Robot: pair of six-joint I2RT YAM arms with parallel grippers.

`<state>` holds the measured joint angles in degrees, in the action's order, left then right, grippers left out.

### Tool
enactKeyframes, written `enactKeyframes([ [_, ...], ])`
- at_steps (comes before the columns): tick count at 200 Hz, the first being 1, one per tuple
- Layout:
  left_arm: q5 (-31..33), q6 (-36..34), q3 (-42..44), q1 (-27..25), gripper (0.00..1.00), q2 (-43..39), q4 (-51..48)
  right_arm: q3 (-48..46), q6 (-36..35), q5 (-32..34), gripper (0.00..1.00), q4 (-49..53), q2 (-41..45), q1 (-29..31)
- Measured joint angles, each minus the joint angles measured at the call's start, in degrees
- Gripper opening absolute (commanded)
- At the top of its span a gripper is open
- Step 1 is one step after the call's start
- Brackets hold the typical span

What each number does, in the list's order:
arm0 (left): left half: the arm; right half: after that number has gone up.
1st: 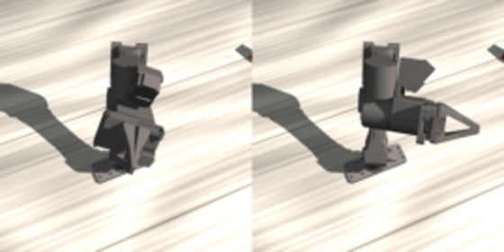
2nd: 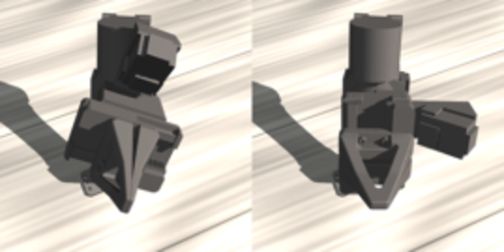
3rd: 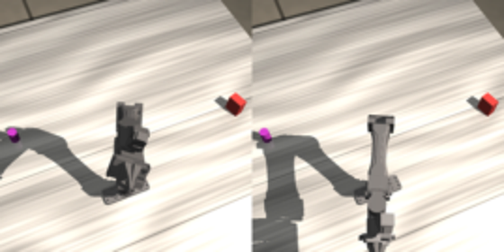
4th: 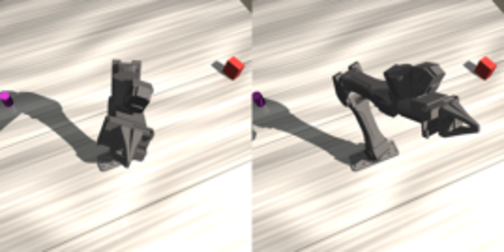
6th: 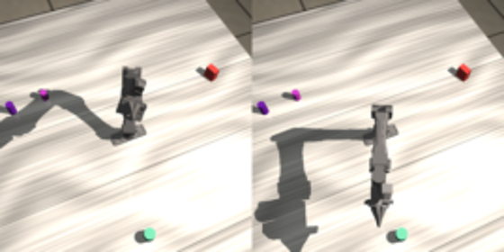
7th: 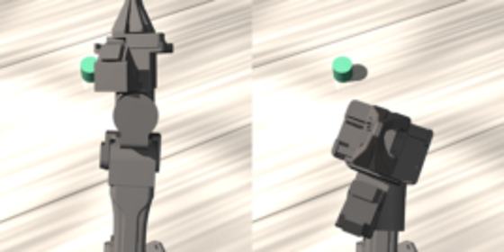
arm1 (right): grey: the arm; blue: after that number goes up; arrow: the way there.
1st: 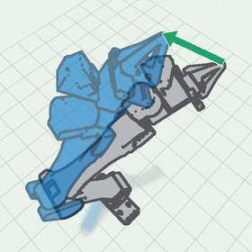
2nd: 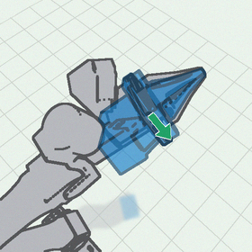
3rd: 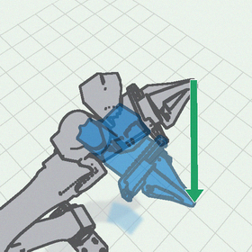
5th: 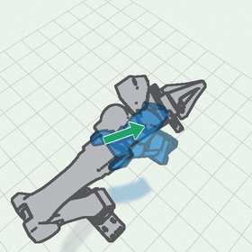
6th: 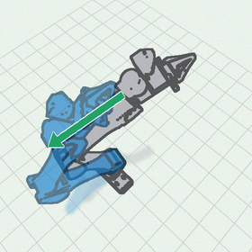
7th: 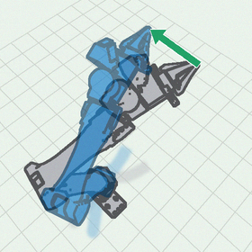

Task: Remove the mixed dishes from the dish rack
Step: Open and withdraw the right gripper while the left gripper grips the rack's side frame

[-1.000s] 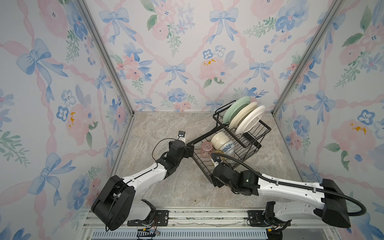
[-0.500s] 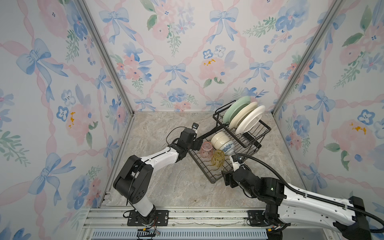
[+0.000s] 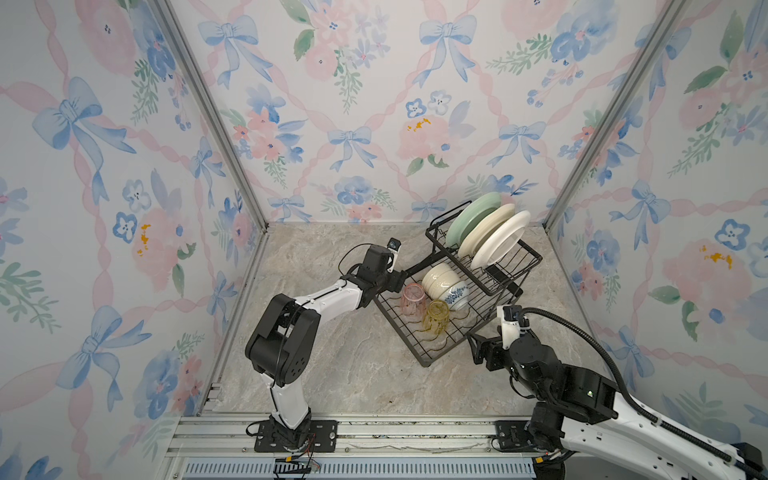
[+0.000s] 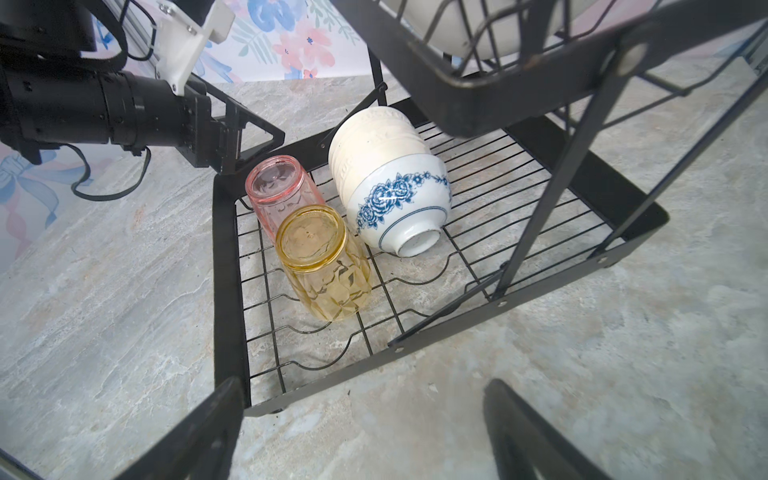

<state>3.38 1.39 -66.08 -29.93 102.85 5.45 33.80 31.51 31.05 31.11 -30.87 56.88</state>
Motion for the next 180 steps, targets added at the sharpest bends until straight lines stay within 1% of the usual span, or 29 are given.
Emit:
enactKeyframes([
  [30,-1.4,-0.4,-1.2,0.1,0.86,1.2,0.0,-0.1,-0.2,-0.4,0.93,2.0,2.7,-1.9],
  [70,-2.4,-0.4,-2.7,0.1,0.84,3.6,0.0,-0.1,-0.6,-0.6,0.93,4.3,3.0,-3.1],
  [86,-2.6,-0.7,-3.5,0.1,0.77,4.9,0.0,-0.1,-0.7,-0.6,0.93,4.9,3.0,-3.3],
  [180,-2.6,-1.0,-7.6,0.1,0.75,10.2,-0.3,-0.1,-0.7,-0.6,0.93,5.4,3.6,-4.6],
])
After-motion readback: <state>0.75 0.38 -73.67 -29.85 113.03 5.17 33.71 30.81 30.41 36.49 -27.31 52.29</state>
